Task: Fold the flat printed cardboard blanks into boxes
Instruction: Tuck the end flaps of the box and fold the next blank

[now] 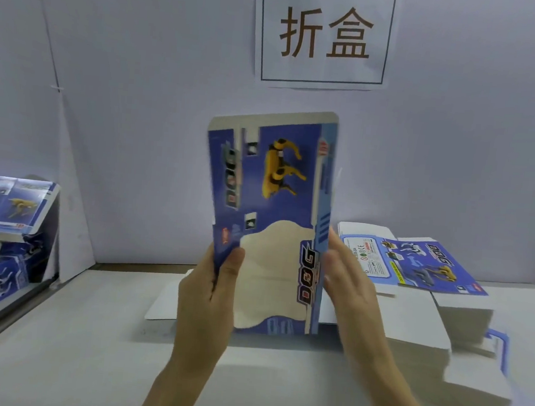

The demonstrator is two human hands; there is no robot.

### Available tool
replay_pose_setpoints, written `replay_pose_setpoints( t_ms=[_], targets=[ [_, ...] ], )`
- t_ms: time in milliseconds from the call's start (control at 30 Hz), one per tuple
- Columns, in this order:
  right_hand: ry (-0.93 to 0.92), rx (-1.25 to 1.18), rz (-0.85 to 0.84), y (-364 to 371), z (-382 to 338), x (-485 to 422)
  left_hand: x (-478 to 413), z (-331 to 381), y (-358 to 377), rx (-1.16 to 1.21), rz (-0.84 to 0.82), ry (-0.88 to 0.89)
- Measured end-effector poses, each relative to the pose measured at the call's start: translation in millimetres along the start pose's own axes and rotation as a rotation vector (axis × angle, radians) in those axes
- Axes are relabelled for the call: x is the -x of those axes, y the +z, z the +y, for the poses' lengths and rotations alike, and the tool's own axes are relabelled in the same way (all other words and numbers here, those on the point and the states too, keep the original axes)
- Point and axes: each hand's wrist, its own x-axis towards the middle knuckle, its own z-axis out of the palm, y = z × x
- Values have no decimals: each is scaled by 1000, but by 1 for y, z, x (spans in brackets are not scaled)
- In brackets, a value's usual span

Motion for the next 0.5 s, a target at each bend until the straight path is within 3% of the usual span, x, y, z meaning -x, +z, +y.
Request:
replay_pose_setpoints(
  t_ms=[100,200,267,367,500],
  targets=[
    [137,-168,77,-17,-4,-7,-8,4,-14,-61,-213,-41],
    [129,-151,185,-27,-11,-7,-15,9,-24,138,-318,-160],
    [72,-34,133,-31,-12,-8,-16,10,-27,246,-306,-218],
    [59,102,22,-32,-14,-7,-14,4,-25,149,-253,-160],
    [52,161,79,-30,-16,-6,-15,0,-24,174,-214,-166]
  ],
)
